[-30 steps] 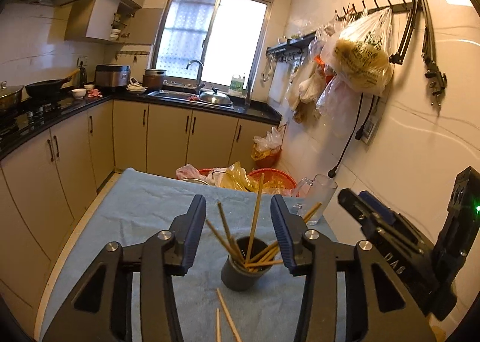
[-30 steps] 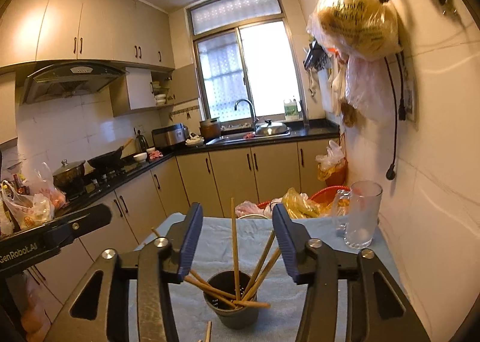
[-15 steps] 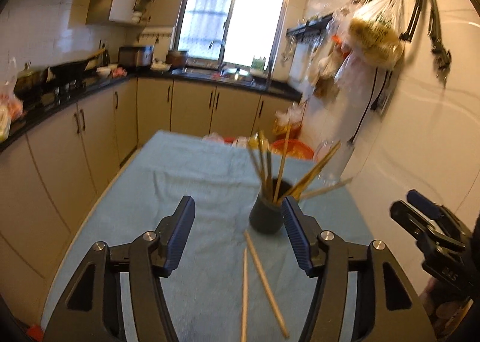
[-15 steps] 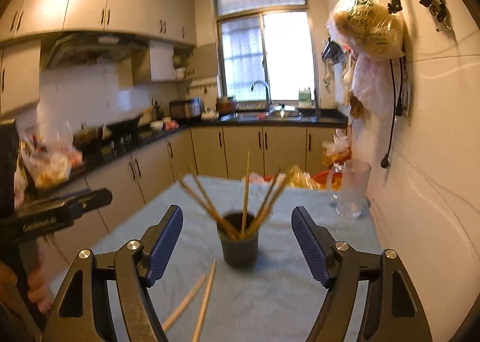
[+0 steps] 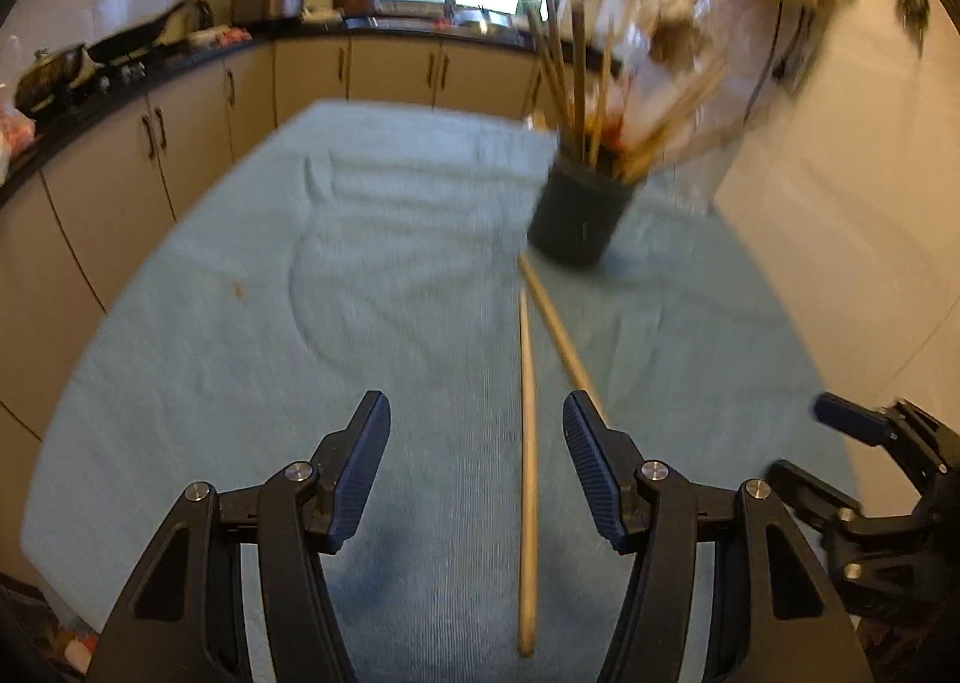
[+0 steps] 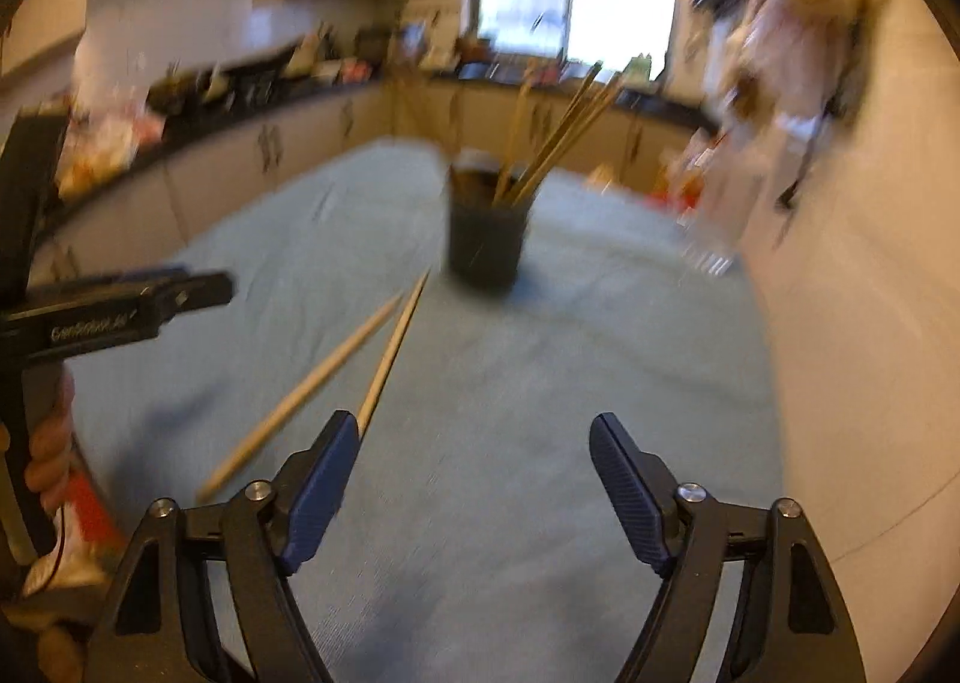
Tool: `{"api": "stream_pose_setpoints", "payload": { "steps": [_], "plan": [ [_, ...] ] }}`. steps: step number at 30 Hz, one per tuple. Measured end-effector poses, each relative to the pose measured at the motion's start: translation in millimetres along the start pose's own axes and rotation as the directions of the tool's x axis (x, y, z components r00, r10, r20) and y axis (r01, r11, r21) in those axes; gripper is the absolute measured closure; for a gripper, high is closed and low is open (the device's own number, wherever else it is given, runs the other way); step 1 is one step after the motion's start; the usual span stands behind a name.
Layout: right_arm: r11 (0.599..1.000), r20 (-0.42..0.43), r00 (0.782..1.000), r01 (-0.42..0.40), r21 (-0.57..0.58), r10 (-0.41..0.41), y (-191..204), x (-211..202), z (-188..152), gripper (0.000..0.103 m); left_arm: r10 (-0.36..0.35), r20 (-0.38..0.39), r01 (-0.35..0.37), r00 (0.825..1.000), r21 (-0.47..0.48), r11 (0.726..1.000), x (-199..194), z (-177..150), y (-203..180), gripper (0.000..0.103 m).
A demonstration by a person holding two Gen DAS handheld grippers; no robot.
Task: Organize utensils
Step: 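Close the left tool on a wooden chopstick while the right tool grasps another chopstick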
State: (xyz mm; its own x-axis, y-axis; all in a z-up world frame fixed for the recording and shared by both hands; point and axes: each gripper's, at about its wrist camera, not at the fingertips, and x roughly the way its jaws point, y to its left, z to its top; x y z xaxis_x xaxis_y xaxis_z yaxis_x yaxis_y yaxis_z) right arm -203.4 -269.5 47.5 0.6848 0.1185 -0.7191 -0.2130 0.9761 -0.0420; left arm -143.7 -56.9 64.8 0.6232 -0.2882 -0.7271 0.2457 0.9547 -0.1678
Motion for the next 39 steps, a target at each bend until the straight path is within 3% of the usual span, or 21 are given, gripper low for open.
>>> {"api": "stream_pose_setpoints", "payload": {
  "steps": [1, 7, 10, 12, 13, 14, 16, 17, 22, 28, 30, 31, 32, 36, 39],
  "plan": [
    [1.0, -0.018, 1.0, -0.021, -0.002, 0.021, 4.0, 7.3, -3.2, 0.037, -0.001, -0.017, 0.001, 1.0, 0.011, 1.0, 4.7, -3.8, -1.3, 0.044],
    [0.992, -0.094, 0.988, -0.116, 0.042, 0.119, 19.3, 52.3, -2.5, 0.038, -0.004, -0.093, 0.012, 0.996, 0.087, 0.996, 26.0, -24.7, -8.2, 0.044],
    [0.993, -0.151, 0.982, -0.104, 0.047, 0.11, 28.8, 74.3, -4.1, 0.054, -0.007, -0.12, 0.018, 0.993, 0.098, 0.995, 33.7, -28.8, -10.6, 0.051],
    [0.995, -0.177, 0.979, -0.091, 0.042, 0.097, 32.3, 83.0, -4.0, 0.062, -0.026, -0.143, 0.039, 0.989, 0.091, 0.995, 38.5, -31.0, -12.4, 0.06],
    [0.995, -0.166, 0.982, -0.088, 0.04, 0.093, 33.7, 83.7, -3.9, 0.065, -0.02, -0.155, 0.034, 0.988, 0.087, 0.996, 41.7, -32.3, -14.1, 0.075],
    [0.994, -0.167, 0.981, -0.095, 0.046, 0.101, 33.7, 84.7, -2.5, 0.077, -0.007, -0.155, 0.02, 0.988, 0.084, 0.996, 43.0, -31.2, -14.2, 0.085],
    [0.993, -0.178, 0.978, -0.094, 0.076, 0.106, 28.8, 83.8, -1.6, 0.094, -0.007, -0.152, 0.016, 0.988, 0.059, 0.998, 42.6, -31.7, -10.6, 0.096],
    [0.992, -0.183, 0.978, -0.091, 0.086, 0.106, 25.0, 83.7, 0.0, 0.095, -0.021, -0.153, 0.027, 0.988, 0.037, 0.999, 41.1, -30.6, -7.8, 0.096],
    [0.989, -0.217, 0.974, -0.037, 0.144, 0.068, -3.1, 65.9, -23.1, 0.095, -0.072, -0.16, 0.064, 0.984, -0.055, 0.996, 32.6, -35.1, 11.8, 0.096],
    [0.988, -0.297, 0.955, 0.047, 0.148, -0.001, -24.1, 23.8, -67.4, 0.095, -0.129, -0.158, 0.117, 0.979, -0.08, 0.99, 28.0, -42.8, 23.1, 0.096],
    [0.989, -0.334, 0.943, 0.058, 0.134, -0.01, -25.9, 15.1, -72.8, 0.084, -0.148, -0.167, 0.133, 0.975, -0.095, 0.987, 26.4, -42.9, 26.6, 0.096],
    [0.988, -0.35, 0.937, 0.07, 0.136, -0.019, -28.4, 10.8, -72.5, 0.07, -0.16, -0.177, 0.142, 0.971, -0.106, 0.984, 25.4, -41.9, 28.8, 0.096],
    [0.987, -0.355, 0.935, 0.083, 0.138, -0.028, -30.9, 7.4, -71.0, 0.063, -0.171, -0.183, 0.152, 0.968, -0.114, 0.982, 23.3, -40.9, 31.0, 0.096],
    [0.984, -0.378, 0.925, 0.097, 0.148, -0.035, -40.1, 2.6, -48.1, 0.057, -0.176, -0.167, 0.161, 0.97, -0.097, 0.982, 10.4, -25.7, 38.8, 0.095],
    [0.986, -0.399, 0.916, 0.097, 0.133, -0.036, -41.1, 18.0, -31.7, 0.052, -0.151, -0.164, 0.138, 0.975, -0.09, 0.986, 12.7, -8.4, 45.2, 0.084]
  ]
}}
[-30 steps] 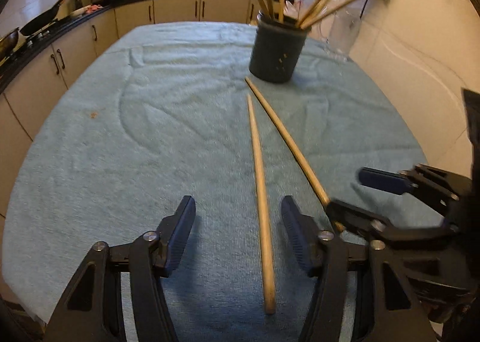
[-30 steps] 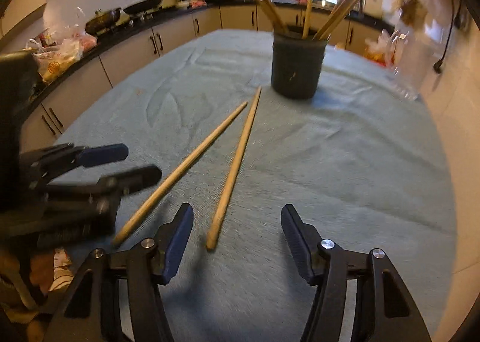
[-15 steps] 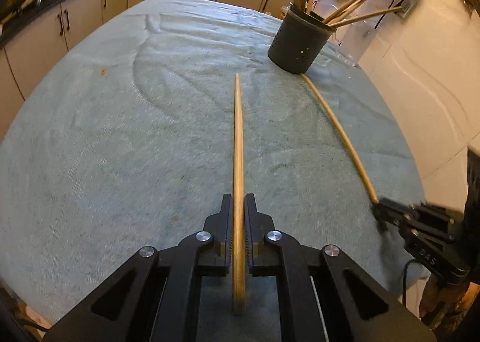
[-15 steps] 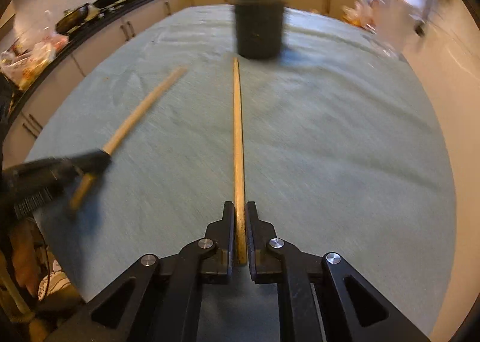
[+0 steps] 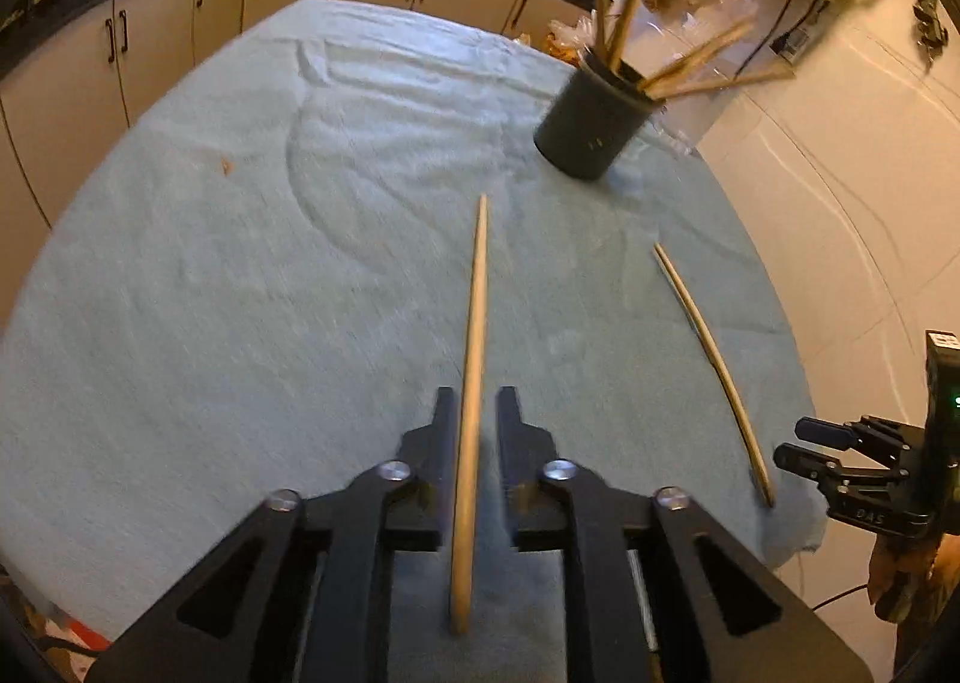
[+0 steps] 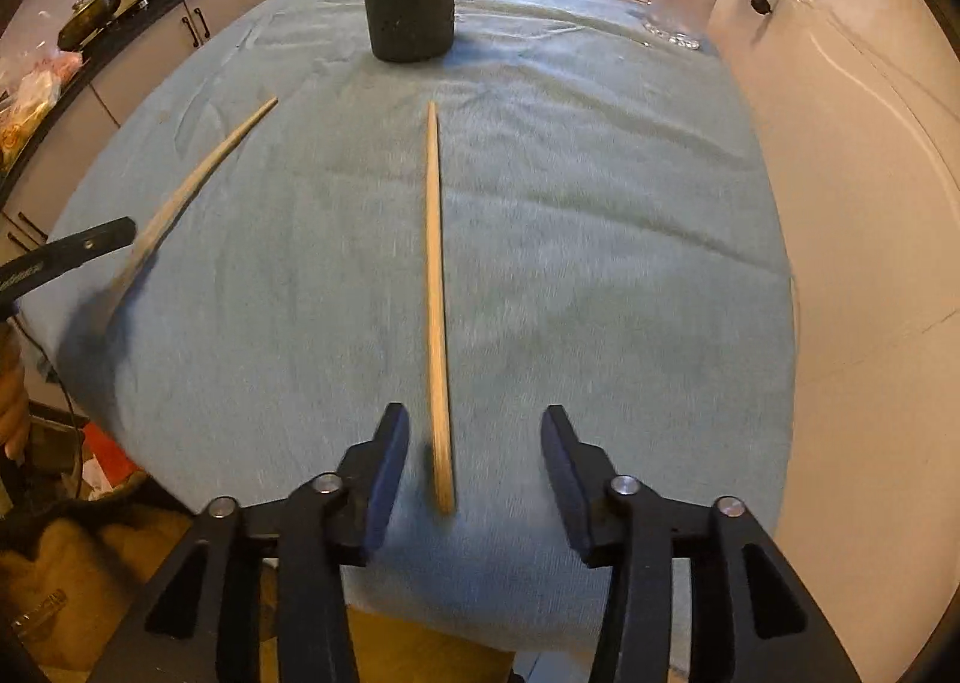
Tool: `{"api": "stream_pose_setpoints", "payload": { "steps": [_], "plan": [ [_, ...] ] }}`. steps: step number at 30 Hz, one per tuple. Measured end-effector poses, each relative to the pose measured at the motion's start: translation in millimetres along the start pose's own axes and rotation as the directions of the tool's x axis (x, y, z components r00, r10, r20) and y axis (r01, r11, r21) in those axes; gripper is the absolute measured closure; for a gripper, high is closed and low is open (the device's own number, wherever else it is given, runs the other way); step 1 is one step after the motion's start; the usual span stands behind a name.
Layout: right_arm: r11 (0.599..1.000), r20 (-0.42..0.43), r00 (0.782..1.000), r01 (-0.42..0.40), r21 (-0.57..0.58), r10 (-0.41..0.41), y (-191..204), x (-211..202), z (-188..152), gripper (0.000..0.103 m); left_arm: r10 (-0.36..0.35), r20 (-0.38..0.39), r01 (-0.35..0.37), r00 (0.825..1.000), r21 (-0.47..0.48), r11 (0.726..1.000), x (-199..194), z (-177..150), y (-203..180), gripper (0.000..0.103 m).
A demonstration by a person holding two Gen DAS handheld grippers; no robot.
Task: Organize utensils
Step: 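Close the left tool on a wooden chopstick while the right tool grasps another chopstick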
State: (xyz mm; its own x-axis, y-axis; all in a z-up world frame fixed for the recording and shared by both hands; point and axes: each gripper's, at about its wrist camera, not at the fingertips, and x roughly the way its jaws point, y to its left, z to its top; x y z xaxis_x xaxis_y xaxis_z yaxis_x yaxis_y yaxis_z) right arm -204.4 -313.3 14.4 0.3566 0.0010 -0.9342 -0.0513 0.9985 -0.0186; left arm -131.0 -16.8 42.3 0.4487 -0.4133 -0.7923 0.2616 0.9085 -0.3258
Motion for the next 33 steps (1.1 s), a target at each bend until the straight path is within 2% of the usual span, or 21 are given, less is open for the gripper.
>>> {"api": "stream_pose_setpoints", "payload": {
  "steps": [1, 3, 7, 13, 18, 27, 28, 30, 31, 32, 33],
  "plan": [
    [1.0, -0.004, 1.0, 0.003, -0.013, -0.003, 2.7, 5.7, 11.2, 0.052, 0.025, -0.005, -0.025, 1.0, 0.012, 1.0, 2.2, 7.7, 0.3, 0.08],
    [1.0, -0.004, 1.0, -0.014, -0.017, 0.014, 5.5, 14.5, 26.5, 0.052, 0.053, -0.011, -0.052, 0.999, 0.039, 0.998, 5.2, 19.3, -0.9, 0.079],
    [0.999, 0.009, 0.999, -0.041, -0.019, 0.041, 12.6, 37.1, 55.5, 0.052, 0.049, -0.043, -0.047, 0.998, 0.055, 0.997, 14.9, 39.2, -2.3, 0.067],
    [0.999, 0.03, 0.998, -0.048, -0.022, 0.048, 14.0, 59.7, 78.9, 0.052, 0.105, -0.094, -0.095, 0.99, 0.106, 0.99, 48.9, 63.8, -10.2, 0.067],
    [0.999, 0.059, 0.997, -0.039, -0.012, 0.04, 9.8, 64.3, 92.9, 0.052, 0.134, -0.171, -0.112, 0.976, 0.13, 0.985, 84.3, 77.8, -14.6, 0.068],
    [0.996, 0.027, 0.997, -0.067, -0.056, 0.069, 13.2, 75.0, 118.6, 0.053, 0.214, -0.126, -0.178, 0.969, 0.25, 0.952, 102.1, 87.9, -32.9, 0.069],
    [0.996, 0.029, 0.997, -0.069, -0.058, 0.071, 14.0, 75.7, 121.4, 0.055, 0.218, -0.113, -0.184, 0.969, 0.256, 0.949, 103.2, 87.5, -33.8, 0.069],
    [0.995, 0.045, 0.996, -0.076, -0.065, 0.079, 16.4, 75.2, 123.3, 0.072, 0.206, -0.084, -0.18, 0.975, 0.248, 0.952, 103.4, 85.2, -35.3, 0.069],
    [0.995, 0.056, 0.995, -0.079, -0.064, 0.083, 17.4, 74.2, 123.2, 0.087, 0.191, -0.068, -0.17, 0.979, 0.235, 0.957, 102.5, 84.1, -34.3, 0.075],
    [0.995, 0.062, 0.995, -0.08, -0.06, 0.083, 17.9, 74.2, 123.0, 0.095, 0.183, -0.058, -0.166, 0.981, 0.228, 0.959, 102.1, 84.6, -33.3, 0.099],
    [0.995, 0.072, 0.993, -0.087, -0.046, 0.09, 17.2, 74.0, 122.7, 0.096, 0.175, -0.06, -0.158, 0.983, 0.217, 0.963, 102.0, 85.0, -31.0, 0.098]
  ]
}}
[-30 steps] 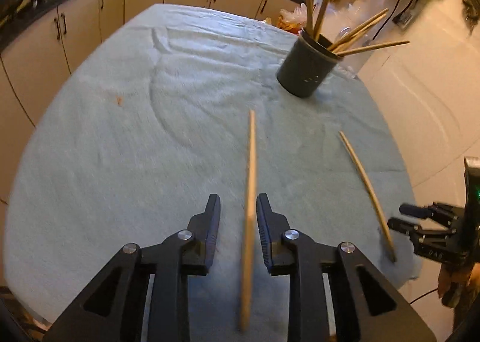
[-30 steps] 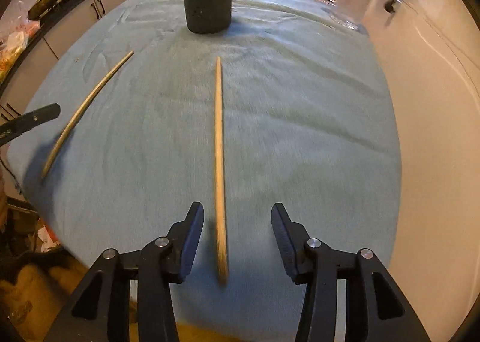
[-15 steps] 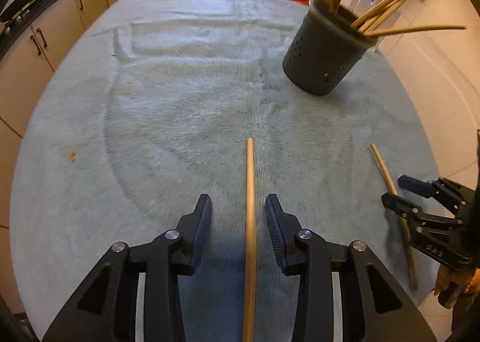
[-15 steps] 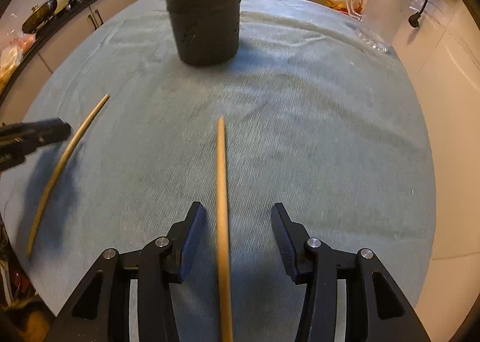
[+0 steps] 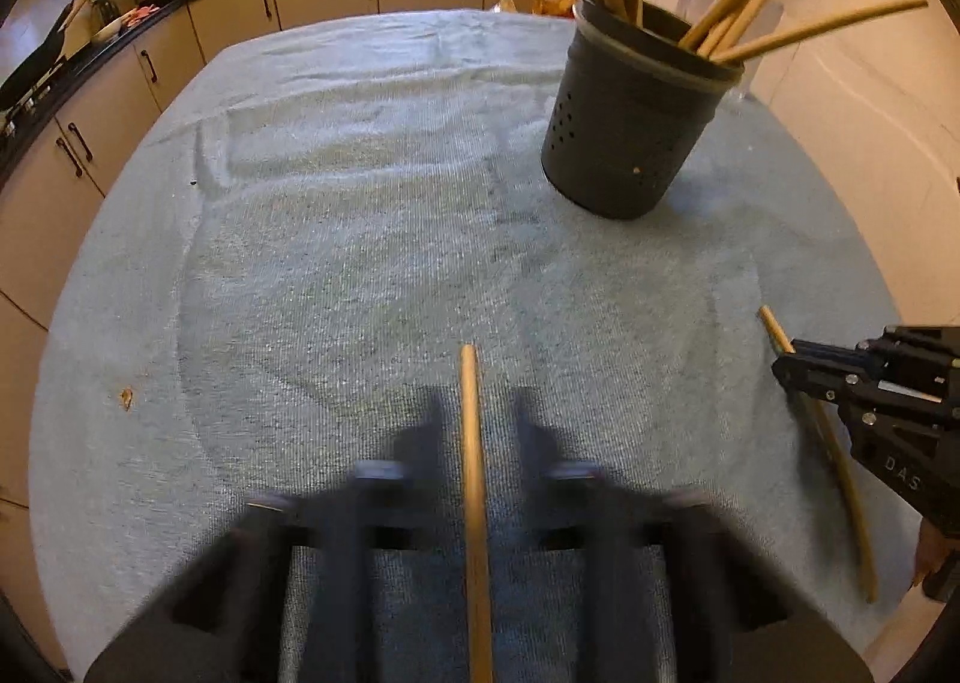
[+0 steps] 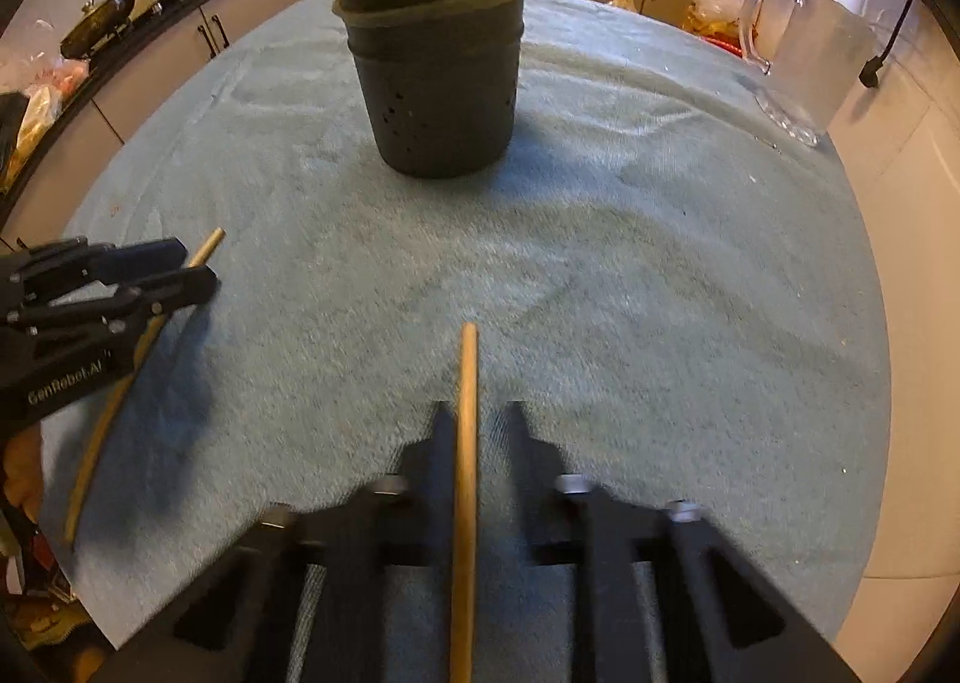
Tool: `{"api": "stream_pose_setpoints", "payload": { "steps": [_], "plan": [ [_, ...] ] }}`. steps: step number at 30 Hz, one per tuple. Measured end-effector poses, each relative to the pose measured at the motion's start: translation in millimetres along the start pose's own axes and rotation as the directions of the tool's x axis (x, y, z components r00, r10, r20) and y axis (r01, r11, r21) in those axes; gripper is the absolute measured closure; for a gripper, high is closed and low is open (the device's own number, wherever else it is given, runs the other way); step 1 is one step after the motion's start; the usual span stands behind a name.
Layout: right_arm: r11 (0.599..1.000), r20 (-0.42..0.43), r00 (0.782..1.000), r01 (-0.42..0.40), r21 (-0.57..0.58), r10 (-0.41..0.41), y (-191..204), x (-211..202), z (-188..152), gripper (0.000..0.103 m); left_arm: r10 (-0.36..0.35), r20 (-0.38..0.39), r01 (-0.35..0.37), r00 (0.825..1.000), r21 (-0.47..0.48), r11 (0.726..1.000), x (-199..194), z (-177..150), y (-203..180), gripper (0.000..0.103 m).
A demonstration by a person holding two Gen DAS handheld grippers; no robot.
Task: Organize utensils
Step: 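Close the left tool on a wooden chopstick while the right tool grasps another chopstick, then lift both held chopsticks upright and carry them above the black holder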
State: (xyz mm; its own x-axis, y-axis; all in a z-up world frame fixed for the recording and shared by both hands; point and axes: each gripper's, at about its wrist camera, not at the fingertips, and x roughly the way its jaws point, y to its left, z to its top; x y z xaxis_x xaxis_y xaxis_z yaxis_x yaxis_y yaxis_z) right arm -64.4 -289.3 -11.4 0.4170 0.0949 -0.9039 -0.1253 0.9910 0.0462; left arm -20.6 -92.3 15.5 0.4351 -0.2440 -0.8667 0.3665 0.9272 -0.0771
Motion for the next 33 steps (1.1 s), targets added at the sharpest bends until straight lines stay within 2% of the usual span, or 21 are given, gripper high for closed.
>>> {"api": "stream_pose_setpoints", "payload": {
  "steps": [3, 6, 9, 11, 14, 19, 21, 23, 33],
  "plan": [
    [0.997, 0.039, 0.998, -0.053, 0.053, 0.051, -4.9, -3.2, -2.1, 0.096, -0.014, 0.018, 0.015, 1.0, -0.054, 0.998, -10.5, -1.9, 7.9, 0.098],
    [0.993, 0.107, 0.991, -0.089, 0.08, 0.081, -8.1, -20.2, -7.2, 0.096, -0.001, 0.093, 0.006, 0.996, -0.063, 0.998, -38.8, -3.7, 11.1, 0.098],
    [0.992, 0.2, 0.977, -0.097, 0.085, 0.078, -9.6, -50.2, -11.8, 0.096, 0.003, 0.177, 0.01, 0.984, -0.07, 0.997, -72.5, -5.3, 12.4, 0.098],
    [0.991, 0.263, 0.962, -0.096, 0.092, 0.069, -11.9, -70.5, -13.3, 0.096, 0.002, 0.229, 0.014, 0.973, -0.071, 0.997, -94.8, -7.3, 11.0, 0.098],
    [0.991, 0.366, 0.93, -0.088, 0.104, 0.045, -14.2, -105.7, -18.9, 0.096, 0.0, 0.303, 0.022, 0.953, -0.072, 0.997, -125.0, -9.5, 7.8, 0.098],
    [0.993, 0.498, 0.867, -0.054, 0.104, -0.005, -13.4, -154.8, -32.8, 0.096, -0.003, 0.391, 0.036, 0.92, -0.077, 0.996, -165.3, -20.0, -0.4, 0.098],
    [0.995, 0.54, 0.842, -0.031, 0.098, -0.026, -7.9, -170.4, -41.4, 0.096, 0.01, 0.41, 0.024, 0.912, -0.078, 0.997, -176.8, -24.8, -4.3, 0.098],
    [0.995, 0.562, 0.827, -0.024, 0.094, -0.033, -6.8, -179.3, -44.7, 0.096, 0.019, 0.422, 0.016, 0.906, -0.08, 0.997, -186.7, -31.5, -7.3, 0.098],
    [0.988, 0.605, 0.794, -0.048, 0.148, -0.052, -4.6, -196.2, -78.3, 0.096, 0.044, 0.419, 0.007, 0.907, -0.12, 0.993, -201.6, -52.6, -15.6, 0.098]
  ]
}}
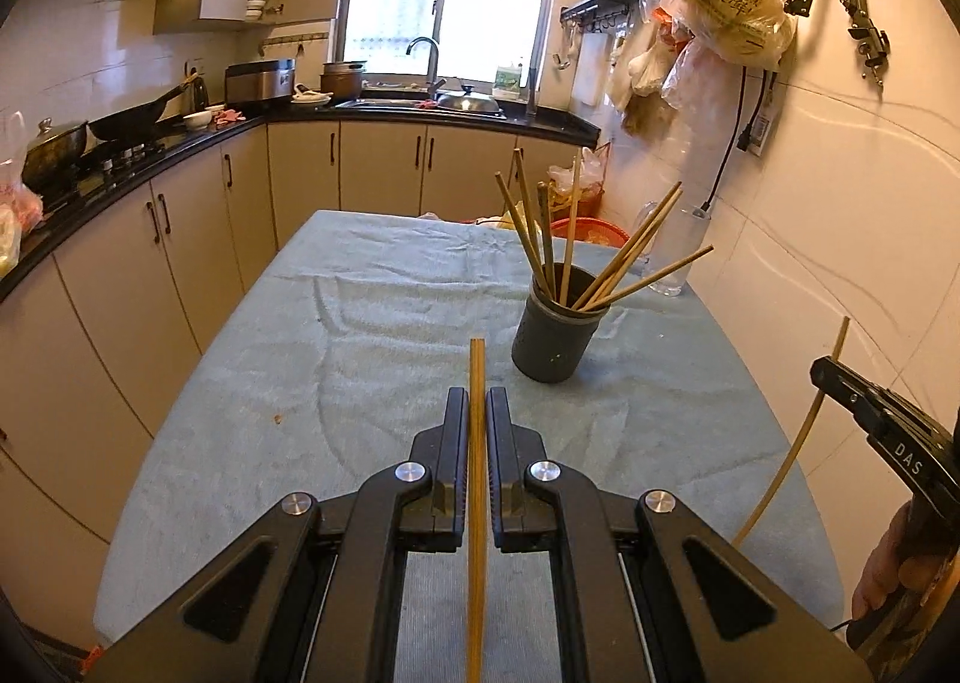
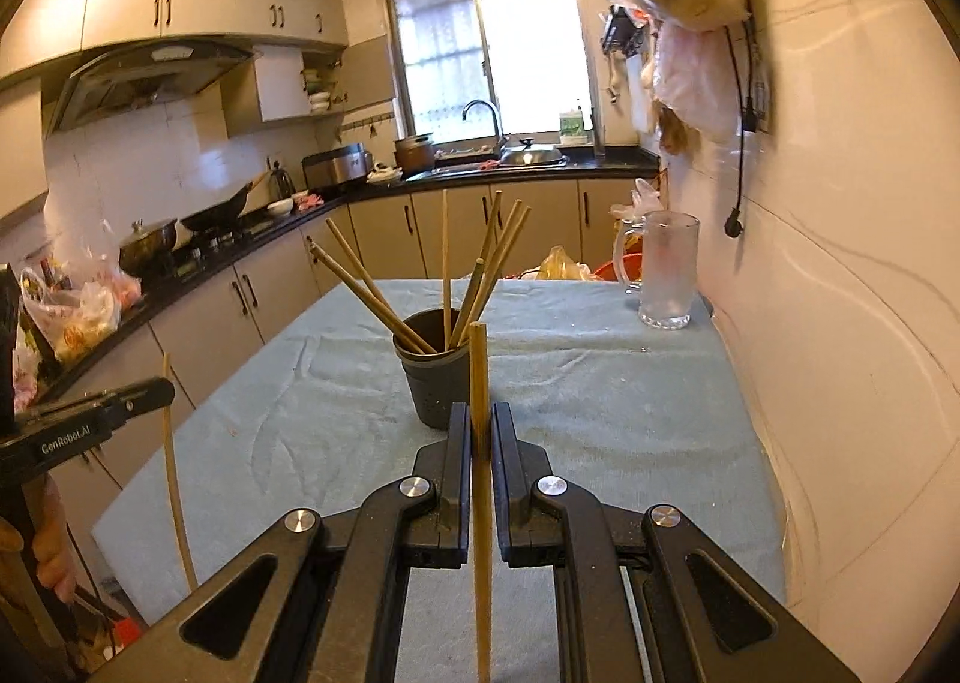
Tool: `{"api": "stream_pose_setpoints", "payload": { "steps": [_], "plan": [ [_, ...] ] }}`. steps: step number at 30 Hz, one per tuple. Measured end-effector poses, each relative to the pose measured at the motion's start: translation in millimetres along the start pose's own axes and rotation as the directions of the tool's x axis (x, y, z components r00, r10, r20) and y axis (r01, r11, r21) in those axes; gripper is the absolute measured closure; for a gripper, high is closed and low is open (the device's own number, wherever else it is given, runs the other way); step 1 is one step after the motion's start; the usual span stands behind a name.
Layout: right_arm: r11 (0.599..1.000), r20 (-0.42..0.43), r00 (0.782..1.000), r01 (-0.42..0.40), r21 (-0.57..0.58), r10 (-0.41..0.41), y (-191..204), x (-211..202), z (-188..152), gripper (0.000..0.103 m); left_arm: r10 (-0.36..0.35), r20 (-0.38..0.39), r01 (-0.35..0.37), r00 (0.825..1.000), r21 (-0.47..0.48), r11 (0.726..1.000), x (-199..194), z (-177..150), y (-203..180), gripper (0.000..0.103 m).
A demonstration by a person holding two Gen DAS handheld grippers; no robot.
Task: Organize utensils
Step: 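Lift both held chopsticks upright and carry them above the black holder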
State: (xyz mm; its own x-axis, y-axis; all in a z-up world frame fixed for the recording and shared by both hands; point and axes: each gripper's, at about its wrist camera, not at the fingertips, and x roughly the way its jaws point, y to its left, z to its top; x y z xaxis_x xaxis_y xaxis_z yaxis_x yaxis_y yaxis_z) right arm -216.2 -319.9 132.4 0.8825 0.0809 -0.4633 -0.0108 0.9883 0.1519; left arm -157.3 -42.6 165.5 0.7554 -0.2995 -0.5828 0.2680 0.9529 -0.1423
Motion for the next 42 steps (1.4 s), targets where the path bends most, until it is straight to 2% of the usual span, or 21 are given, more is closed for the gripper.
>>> {"api": "stream_pose_setpoints", "payload": {
  "steps": [11, 22, 42],
  "plan": [
    [1.0, 0.036, 0.999, -0.016, 0.027, 0.015, 4.1, -17.9, -8.2, 0.096, 0.014, -0.013, -0.014, 1.0, -0.019, 1.0, -13.3, -6.3, -4.1, 0.098],
    [0.998, 0.051, 0.998, -0.044, 0.045, 0.042, -5.1, -21.4, -9.9, 0.096, 0.095, 0.019, -0.097, 0.995, 0.065, 0.993, -17.9, -9.6, -23.5, 0.098],
    [0.998, 0.062, 0.997, -0.052, 0.032, 0.05, -4.1, -25.6, -6.7, 0.096, 0.111, 0.007, -0.112, 0.994, 0.089, 0.99, -11.5, -4.6, -21.9, 0.098]
  ]
}}
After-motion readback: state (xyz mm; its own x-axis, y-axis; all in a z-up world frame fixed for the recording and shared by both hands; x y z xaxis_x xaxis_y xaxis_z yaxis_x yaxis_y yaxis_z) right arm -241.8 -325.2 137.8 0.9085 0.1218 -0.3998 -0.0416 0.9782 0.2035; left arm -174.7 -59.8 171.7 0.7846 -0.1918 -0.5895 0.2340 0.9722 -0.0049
